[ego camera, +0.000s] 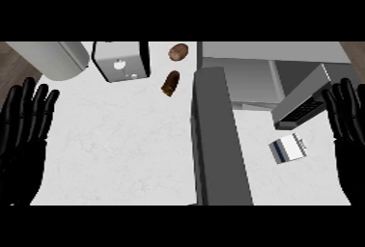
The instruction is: Pick up the milk, place it into the microwave and close the microwave
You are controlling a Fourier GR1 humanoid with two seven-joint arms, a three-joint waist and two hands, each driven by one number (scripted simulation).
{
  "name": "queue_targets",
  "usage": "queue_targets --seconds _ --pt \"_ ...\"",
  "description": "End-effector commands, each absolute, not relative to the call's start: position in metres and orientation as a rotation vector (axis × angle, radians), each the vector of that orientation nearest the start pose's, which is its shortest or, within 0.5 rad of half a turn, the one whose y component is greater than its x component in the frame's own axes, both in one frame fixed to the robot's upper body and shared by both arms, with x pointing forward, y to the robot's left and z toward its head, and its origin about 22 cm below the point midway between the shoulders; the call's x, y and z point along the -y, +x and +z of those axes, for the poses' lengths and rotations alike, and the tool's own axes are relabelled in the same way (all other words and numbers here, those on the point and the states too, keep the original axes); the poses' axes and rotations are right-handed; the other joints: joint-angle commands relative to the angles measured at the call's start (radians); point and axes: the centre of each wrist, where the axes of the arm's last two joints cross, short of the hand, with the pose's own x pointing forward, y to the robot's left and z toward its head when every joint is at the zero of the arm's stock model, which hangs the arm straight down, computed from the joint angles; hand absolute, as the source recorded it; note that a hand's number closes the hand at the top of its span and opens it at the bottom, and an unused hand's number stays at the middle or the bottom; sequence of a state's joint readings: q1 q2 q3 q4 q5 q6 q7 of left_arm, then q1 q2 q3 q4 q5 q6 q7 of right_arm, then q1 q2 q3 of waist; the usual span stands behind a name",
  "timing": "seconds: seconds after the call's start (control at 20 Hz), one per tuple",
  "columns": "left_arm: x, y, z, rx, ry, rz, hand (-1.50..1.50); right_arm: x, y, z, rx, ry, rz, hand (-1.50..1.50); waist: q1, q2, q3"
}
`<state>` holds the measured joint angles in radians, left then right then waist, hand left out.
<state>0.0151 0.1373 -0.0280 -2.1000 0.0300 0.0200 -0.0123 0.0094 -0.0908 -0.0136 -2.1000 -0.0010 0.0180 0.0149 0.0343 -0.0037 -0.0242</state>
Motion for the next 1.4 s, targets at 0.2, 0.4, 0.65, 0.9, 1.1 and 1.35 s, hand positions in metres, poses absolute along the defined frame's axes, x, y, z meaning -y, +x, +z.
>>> queue_targets --seconds 0.2,0.4,0.65,0.9,1.1,1.35 --pt "-0.218 0.213 0.112 2.047 0.075 -0.061 -1.5 0.307 0.188 0.111 2.073 0.004 0.2 -1.5 -0.046 0.004 0.025" --pt "-0.219 0.194 0.076 1.921 -0.074 0.208 -1.5 0.324 0.189 0.101 1.934 0.119 0.193 -1.5 -0.04 0.003 0.024" --pt "-0.213 0.174 0.078 1.922 -0.109 0.216 -1.5 0.34 0.164 0.084 1.921 0.118 0.21 -1.5 -0.037 0.002 0.024" --pt "-0.22 0.155 0.042 1.917 -0.122 0.2 -1.5 0.349 0.17 0.061 1.868 0.101 0.181 -1.5 -0.033 0.003 0.024" --pt "-0.213 0.137 0.032 1.934 -0.117 0.216 -1.5 0.348 0.173 0.043 1.861 0.093 0.153 -1.5 -0.031 0.003 0.024" --pt "-0.215 0.124 0.033 1.923 -0.13 0.212 -1.5 0.356 0.18 0.022 1.82 0.094 0.144 -1.5 -0.03 0.003 0.024"
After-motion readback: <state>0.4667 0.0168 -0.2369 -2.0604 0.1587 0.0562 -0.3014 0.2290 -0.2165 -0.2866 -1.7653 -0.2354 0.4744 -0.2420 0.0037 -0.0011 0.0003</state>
